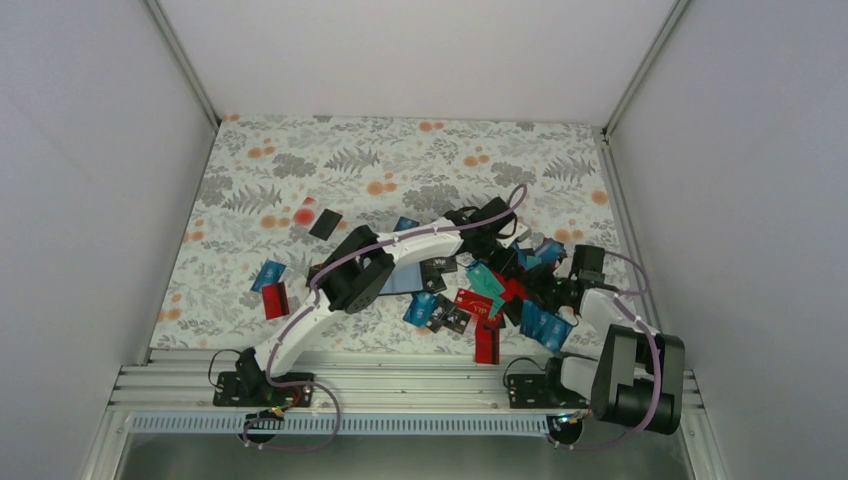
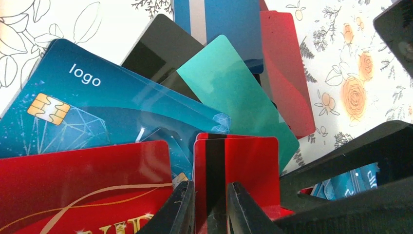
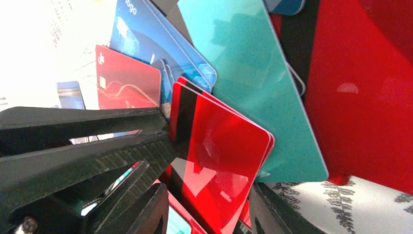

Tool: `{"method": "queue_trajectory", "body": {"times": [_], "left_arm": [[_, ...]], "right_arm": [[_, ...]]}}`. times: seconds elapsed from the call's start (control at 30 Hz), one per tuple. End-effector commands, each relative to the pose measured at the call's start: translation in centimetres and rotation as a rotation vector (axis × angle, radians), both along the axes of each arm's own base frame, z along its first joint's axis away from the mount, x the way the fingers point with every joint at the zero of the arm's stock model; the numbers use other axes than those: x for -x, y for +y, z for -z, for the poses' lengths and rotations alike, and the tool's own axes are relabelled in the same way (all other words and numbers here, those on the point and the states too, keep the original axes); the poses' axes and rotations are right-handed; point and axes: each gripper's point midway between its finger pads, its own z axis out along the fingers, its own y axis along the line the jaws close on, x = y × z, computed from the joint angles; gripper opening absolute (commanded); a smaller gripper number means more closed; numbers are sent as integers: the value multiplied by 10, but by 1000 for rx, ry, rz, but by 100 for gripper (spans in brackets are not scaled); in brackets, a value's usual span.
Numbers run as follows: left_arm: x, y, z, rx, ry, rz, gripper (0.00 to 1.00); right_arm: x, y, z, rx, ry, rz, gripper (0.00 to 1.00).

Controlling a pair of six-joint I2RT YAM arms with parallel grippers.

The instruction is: Put the credit cards into the card holder

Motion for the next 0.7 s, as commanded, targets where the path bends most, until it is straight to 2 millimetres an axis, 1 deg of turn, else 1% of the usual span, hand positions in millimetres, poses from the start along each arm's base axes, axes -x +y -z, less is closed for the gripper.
{"method": "queue_trajectory", "body": {"times": [0.0,0.2,0.37,0.67], "left_arm": [[28,25,54,-129,105,33,18],[37,23,57,-98,155,45,18],[41,20,57,-76,184,49,18],[43,11,38,-30,213,52,18]], "right_arm": [[3,-1,5,3,-5,1,42],[-7,2,-13,-14,-90,-14,36],[-13,7,-25,-38,-145,-48,33],[-23,6,-43,-21,-208,-62,27]]}}
